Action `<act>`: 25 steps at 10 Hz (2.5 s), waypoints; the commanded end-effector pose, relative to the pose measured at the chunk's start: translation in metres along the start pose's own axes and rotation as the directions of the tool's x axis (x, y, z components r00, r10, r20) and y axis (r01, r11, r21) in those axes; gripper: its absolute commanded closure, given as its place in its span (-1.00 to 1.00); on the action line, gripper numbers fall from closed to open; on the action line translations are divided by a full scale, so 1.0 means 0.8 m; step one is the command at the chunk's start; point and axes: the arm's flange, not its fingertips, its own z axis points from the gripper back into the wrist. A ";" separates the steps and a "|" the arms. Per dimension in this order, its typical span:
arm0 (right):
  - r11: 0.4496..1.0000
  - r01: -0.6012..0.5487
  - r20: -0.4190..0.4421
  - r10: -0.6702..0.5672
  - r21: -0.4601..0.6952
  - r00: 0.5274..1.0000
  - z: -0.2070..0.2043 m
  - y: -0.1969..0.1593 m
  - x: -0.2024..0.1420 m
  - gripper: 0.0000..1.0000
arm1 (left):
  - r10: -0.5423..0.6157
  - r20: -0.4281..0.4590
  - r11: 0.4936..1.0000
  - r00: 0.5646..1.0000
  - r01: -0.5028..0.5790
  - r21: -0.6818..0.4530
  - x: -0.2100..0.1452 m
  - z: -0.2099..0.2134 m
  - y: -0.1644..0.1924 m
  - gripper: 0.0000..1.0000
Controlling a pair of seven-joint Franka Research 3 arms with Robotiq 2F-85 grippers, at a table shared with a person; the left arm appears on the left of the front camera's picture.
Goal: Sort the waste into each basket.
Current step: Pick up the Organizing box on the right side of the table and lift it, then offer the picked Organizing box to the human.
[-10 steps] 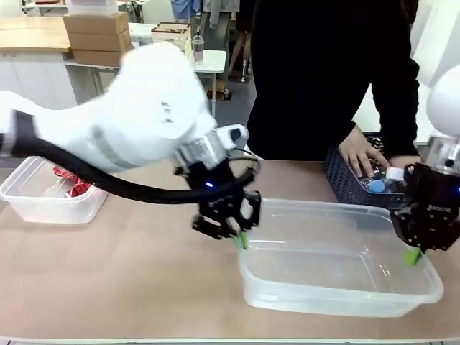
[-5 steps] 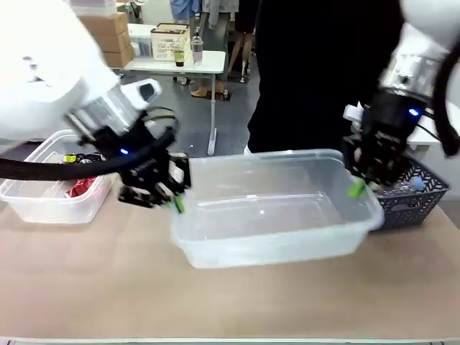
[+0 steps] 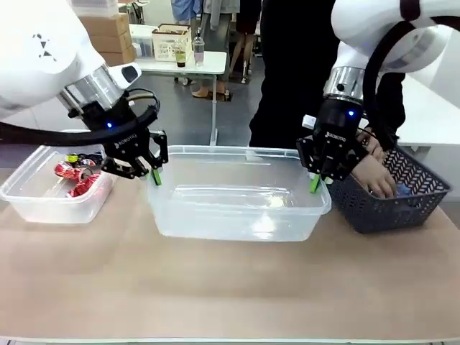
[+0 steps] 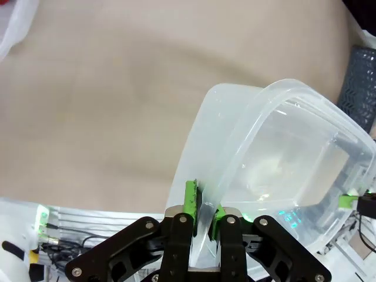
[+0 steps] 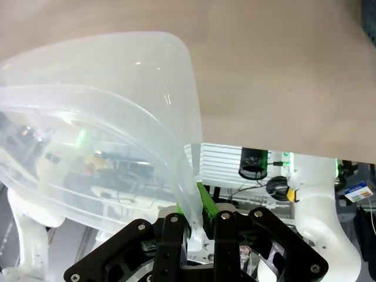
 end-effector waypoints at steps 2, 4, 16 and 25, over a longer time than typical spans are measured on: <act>1.000 0.000 0.000 0.000 0.000 1.000 0.000 0.000 0.000 1.00 | 0.031 -0.026 0.993 0.999 -0.034 -0.117 0.061 -0.021 -0.019 1.00; 1.000 0.000 0.000 0.000 0.000 1.000 0.000 0.000 0.000 1.00 | 0.000 -0.034 1.000 0.999 -0.001 -0.007 0.025 -0.013 -0.003 1.00; 1.000 0.000 0.000 0.000 0.000 1.000 0.000 0.000 0.000 1.00 | 0.000 -0.034 1.000 0.999 -0.001 -0.007 0.025 -0.013 -0.003 1.00; 1.000 0.000 0.000 0.000 0.000 1.000 0.000 0.000 0.000 1.00 | 0.000 -0.034 1.000 0.999 -0.001 -0.007 0.025 -0.013 -0.003 1.00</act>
